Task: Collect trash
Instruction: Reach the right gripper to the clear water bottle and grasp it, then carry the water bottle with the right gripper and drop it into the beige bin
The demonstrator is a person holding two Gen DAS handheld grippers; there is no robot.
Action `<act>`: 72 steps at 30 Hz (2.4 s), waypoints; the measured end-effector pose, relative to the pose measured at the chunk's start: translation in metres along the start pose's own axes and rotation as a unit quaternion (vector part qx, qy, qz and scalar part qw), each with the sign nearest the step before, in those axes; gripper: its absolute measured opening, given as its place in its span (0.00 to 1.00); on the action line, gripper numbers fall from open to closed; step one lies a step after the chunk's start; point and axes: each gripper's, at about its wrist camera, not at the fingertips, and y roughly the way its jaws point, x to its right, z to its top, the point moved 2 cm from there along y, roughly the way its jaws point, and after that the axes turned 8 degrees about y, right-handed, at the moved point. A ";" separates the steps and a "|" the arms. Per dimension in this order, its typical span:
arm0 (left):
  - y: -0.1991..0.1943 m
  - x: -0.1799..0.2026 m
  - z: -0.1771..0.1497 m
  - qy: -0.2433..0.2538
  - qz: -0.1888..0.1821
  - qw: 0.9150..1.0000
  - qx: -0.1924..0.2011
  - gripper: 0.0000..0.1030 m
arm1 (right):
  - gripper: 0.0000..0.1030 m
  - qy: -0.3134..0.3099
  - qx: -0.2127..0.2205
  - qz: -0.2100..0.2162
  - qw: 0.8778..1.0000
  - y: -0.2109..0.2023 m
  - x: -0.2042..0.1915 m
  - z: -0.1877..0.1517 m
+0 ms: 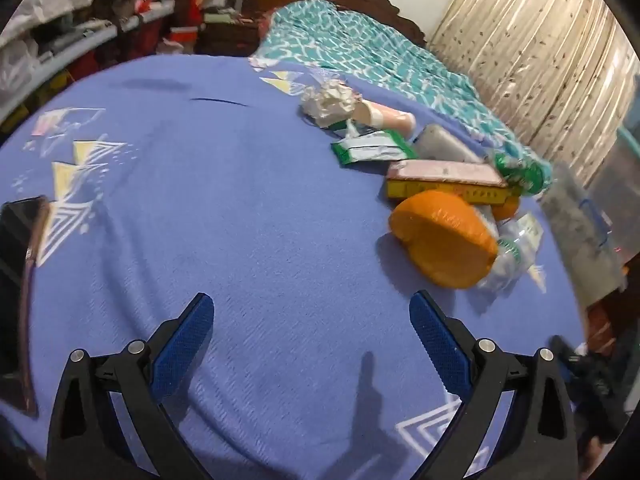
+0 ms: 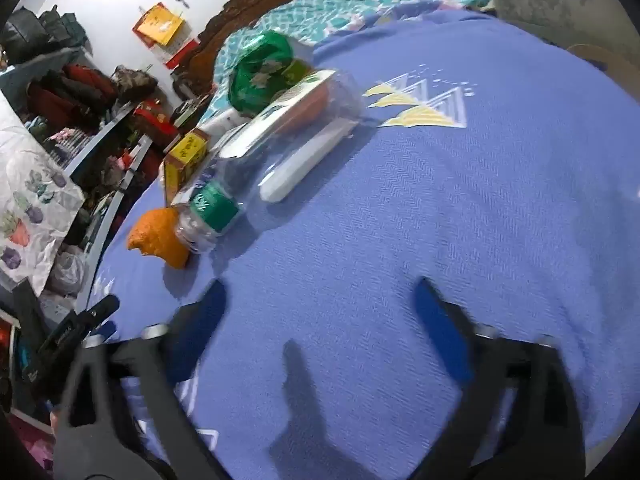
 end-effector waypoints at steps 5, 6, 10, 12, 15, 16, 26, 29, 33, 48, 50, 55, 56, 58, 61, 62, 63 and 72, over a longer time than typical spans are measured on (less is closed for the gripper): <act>0.009 0.015 0.032 -0.001 -0.076 0.997 -0.002 0.90 | 0.78 0.020 -0.036 0.030 0.999 0.024 -0.018 0.018; 0.013 0.022 0.040 -0.005 -0.106 0.994 -0.008 0.87 | 0.78 0.032 -0.047 0.048 0.997 0.030 -0.024 0.024; 0.030 0.041 0.053 -0.011 -0.180 0.983 -0.035 0.72 | 0.78 0.048 -0.079 0.099 0.991 0.056 -0.056 0.041; 0.044 0.048 0.057 -0.020 -0.197 0.979 -0.052 0.68 | 0.78 0.051 -0.089 0.095 0.990 0.070 -0.066 0.045; 0.058 0.052 0.056 -0.027 -0.202 0.977 -0.063 0.62 | 0.68 0.081 -0.103 0.088 0.987 0.093 -0.068 0.049; 0.068 0.054 0.056 -0.037 -0.211 0.974 -0.073 0.55 | 0.58 0.089 -0.108 0.088 0.986 0.099 -0.067 0.051; 0.037 0.081 0.044 0.058 -0.278 0.958 -0.053 0.06 | 0.48 0.014 -0.066 0.030 0.997 0.035 -0.004 0.038; 0.022 0.092 0.027 0.105 -0.309 0.943 -0.065 0.06 | 0.46 -0.022 -0.029 -0.019 0.999 -0.004 0.027 0.038; 0.013 0.121 0.009 0.171 -0.331 0.924 -0.079 0.06 | 0.46 -0.081 0.033 -0.120 0.989 -0.042 0.052 0.034; 0.053 0.226 0.002 0.245 -0.292 0.917 -0.118 0.07 | 0.42 -0.071 0.045 -0.122 0.989 -0.015 0.068 0.071; 0.056 0.240 0.006 0.259 -0.290 0.914 -0.118 0.06 | 0.42 -0.046 0.037 -0.085 0.995 -0.015 0.077 0.074; 0.071 0.293 0.018 0.283 -0.307 0.899 -0.131 0.06 | 0.42 0.010 0.097 -0.066 0.993 -0.045 0.112 0.086; 0.076 0.310 0.020 0.292 -0.314 0.893 -0.134 0.06 | 0.42 0.021 0.109 -0.068 0.991 -0.051 0.120 0.088; 0.082 0.343 0.022 0.309 -0.330 0.881 -0.137 0.06 | 0.42 0.054 0.141 -0.075 0.986 -0.070 0.144 0.094; 0.096 0.409 0.024 0.341 -0.359 0.857 -0.144 0.06 | 0.42 0.112 0.175 -0.083 0.975 -0.095 0.185 0.102; 0.101 0.428 0.025 0.350 -0.365 0.850 -0.146 0.06 | 0.42 0.128 0.181 -0.084 0.971 -0.101 0.195 0.104; 0.105 0.444 0.024 0.358 -0.368 0.846 -0.145 0.06 | 0.42 0.150 0.188 -0.084 0.967 -0.108 0.209 0.107; 0.162 0.588 0.024 0.386 -0.381 0.824 -0.164 0.07 | 0.42 0.263 0.215 -0.061 0.938 -0.132 0.281 0.126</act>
